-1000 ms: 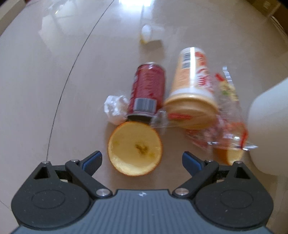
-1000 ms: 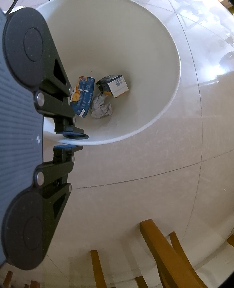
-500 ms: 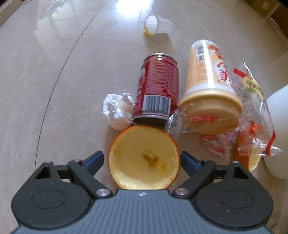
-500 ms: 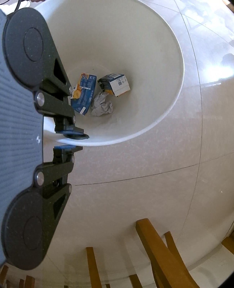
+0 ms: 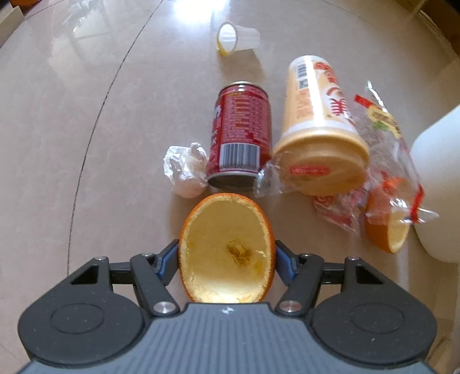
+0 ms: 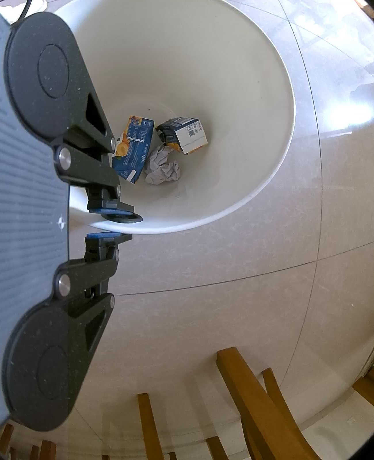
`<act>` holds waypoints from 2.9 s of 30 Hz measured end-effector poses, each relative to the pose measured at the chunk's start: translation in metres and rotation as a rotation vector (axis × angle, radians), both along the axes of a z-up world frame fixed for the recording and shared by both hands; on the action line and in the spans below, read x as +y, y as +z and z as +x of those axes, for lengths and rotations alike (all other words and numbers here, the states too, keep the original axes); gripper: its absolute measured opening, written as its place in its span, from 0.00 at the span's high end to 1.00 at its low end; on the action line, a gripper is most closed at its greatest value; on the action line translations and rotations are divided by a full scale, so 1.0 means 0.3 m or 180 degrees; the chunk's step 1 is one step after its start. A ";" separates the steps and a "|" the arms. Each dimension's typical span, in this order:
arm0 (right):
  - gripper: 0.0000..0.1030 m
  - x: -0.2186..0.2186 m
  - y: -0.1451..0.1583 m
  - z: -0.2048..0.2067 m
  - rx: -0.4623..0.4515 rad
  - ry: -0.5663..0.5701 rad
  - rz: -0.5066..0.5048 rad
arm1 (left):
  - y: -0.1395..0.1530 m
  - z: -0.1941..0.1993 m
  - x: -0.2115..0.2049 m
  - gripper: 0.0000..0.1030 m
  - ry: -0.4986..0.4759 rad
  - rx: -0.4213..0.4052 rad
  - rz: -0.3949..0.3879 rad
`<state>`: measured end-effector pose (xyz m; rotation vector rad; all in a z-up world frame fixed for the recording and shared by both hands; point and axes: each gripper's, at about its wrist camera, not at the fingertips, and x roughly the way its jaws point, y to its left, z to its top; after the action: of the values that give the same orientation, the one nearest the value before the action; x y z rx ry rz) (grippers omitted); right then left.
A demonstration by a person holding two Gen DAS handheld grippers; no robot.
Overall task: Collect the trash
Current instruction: 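Grasp the orange peel half with the left tool, then carry the orange peel over the white bin and open the left tool, then grasp the clear plastic wrapper with the left tool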
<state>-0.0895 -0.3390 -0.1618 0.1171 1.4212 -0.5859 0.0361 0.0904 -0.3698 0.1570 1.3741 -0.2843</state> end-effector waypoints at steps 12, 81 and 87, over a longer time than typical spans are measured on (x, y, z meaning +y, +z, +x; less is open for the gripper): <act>0.86 -0.013 0.002 0.005 0.0006 -0.0064 0.0043 | 0.325 -0.002 -0.136 0.36 -0.0644 0.0109 0.0110; 0.87 -0.046 0.010 0.000 -0.0010 -0.0056 0.0277 | 0.190 0.094 -0.467 0.36 0.0334 -0.0118 -0.0037; 0.87 -0.041 0.014 0.000 -0.0013 -0.0014 0.0279 | 0.120 0.082 -0.479 0.43 0.0366 -0.0044 -0.0025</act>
<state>-0.0896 -0.3512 -0.1578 0.1912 1.4431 -0.5268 0.0607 -0.0533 -0.3339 0.0729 1.3628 -0.1921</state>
